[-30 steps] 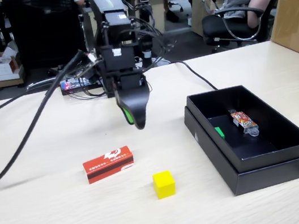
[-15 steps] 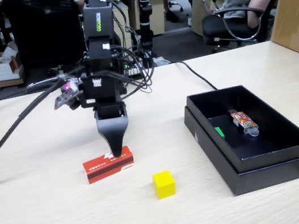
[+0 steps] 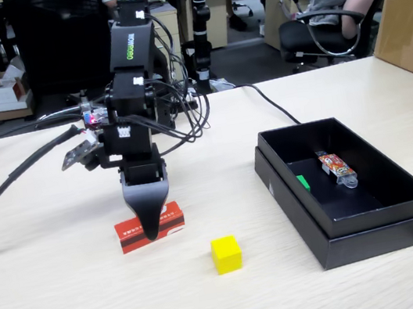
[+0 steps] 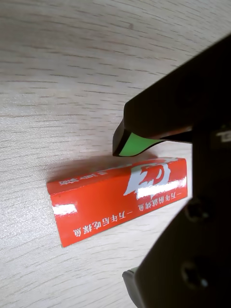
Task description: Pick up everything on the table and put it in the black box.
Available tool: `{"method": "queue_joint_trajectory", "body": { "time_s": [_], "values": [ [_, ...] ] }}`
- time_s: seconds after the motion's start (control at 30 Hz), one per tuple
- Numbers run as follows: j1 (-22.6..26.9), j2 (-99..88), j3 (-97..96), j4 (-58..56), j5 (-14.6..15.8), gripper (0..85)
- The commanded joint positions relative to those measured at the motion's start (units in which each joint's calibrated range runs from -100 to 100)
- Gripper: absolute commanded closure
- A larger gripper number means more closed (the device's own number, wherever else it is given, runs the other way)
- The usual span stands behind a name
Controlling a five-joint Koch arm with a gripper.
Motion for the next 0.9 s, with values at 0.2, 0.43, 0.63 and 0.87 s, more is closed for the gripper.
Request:
{"method": "queue_joint_trajectory", "body": {
  "time_s": [0.2, 0.43, 0.63, 0.87],
  "values": [
    [-0.6, 1.3, 3.9, 0.3, -0.7, 47.1],
    [-0.5, 1.9, 4.2, 0.3, -0.6, 68.8],
    [-0.6, 0.7, 4.8, 0.3, -0.5, 81.1],
    [2.5, -17.7, 2.4, -2.0, 0.3, 81.1]
  ]
}}
